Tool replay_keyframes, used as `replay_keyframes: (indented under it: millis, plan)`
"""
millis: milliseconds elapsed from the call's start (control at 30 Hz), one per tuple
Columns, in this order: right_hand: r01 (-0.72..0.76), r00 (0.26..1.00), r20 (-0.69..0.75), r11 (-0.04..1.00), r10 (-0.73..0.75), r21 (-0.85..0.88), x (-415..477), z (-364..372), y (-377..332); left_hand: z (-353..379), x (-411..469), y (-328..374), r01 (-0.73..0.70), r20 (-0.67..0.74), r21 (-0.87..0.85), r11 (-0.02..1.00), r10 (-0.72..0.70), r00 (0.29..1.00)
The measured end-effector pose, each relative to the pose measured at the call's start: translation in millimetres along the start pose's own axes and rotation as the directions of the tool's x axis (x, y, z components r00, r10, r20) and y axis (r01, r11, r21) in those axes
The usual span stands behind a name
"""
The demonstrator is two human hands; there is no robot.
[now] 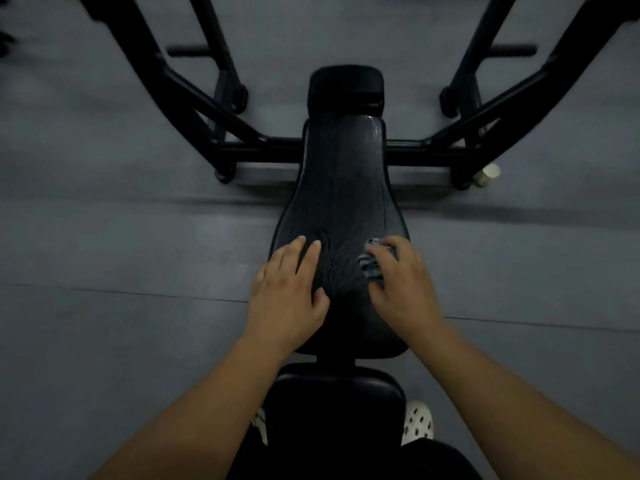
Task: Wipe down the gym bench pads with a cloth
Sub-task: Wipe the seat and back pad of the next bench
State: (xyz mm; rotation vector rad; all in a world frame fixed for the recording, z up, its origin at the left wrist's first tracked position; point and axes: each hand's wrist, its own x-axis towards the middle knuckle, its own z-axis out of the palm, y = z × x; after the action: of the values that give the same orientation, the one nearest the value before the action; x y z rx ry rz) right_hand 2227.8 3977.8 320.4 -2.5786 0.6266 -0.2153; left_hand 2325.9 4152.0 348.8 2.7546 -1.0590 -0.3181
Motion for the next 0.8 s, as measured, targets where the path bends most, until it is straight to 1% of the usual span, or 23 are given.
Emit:
replay_keyframes:
  millis: [167, 267, 333, 433, 567, 700, 800]
  plan:
    - [0.098, 0.995, -0.042, 0.992, -0.095, 0.073, -27, -67, -36, -53, -67, 48, 0.074, -0.072, -0.039, 0.997, -0.077, 0.994]
    - [0.153, 0.987, -0.067, 0.984, -0.147, 0.094, -51, -96, -72, -90, -100, 53, 0.117, -0.174, -0.063, 0.991, -0.126, 0.977]
    - [0.188, 0.98, -0.086, 0.979, -0.181, 0.075, -68, -110, -98, -116, -123, 48, 0.13, -0.24, -0.079, 0.988, -0.145, 0.96]
    - [0.213, 0.971, -0.119, 0.976, -0.208, 0.037, -90, -124, -141, -152, -161, 29, 0.132, -0.323, -0.091, 0.987, -0.154, 0.934]
    - [0.313, 0.935, -0.176, 0.95, -0.309, -0.004, -136, -130, -237, -198, -244, -32, 0.141, -0.422, -0.083, 0.987, -0.163, 0.892]
    - [0.441, 0.885, -0.176, 0.897, -0.43, 0.027, -181, -126, -341, -235, -338, -97, 0.223, -0.472, -0.069, 0.972, -0.229, 0.852]
    - [0.536, 0.838, -0.157, 0.843, -0.523, 0.048, -209, -124, -410, -259, -398, -134, 0.318, -0.516, -0.085, 0.944, -0.314, 0.797]
